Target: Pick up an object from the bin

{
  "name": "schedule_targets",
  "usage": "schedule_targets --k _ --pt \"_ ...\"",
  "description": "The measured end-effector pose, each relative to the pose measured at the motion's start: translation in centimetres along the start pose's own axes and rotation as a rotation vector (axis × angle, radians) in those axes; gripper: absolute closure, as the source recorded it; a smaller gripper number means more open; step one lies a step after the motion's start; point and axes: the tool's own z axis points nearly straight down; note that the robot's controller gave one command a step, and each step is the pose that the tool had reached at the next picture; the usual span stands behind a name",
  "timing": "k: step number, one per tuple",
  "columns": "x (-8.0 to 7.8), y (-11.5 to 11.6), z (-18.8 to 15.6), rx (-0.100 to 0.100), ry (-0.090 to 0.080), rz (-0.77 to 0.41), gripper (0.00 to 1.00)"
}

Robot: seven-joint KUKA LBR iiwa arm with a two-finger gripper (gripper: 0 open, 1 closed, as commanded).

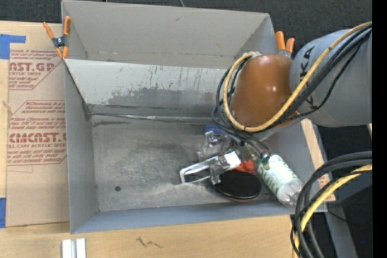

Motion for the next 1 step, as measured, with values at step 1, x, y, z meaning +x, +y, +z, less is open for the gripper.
schedule_targets --k 1 --pt "0.74 -0.17 -8.48 0.001 0.000 0.027 1.00"
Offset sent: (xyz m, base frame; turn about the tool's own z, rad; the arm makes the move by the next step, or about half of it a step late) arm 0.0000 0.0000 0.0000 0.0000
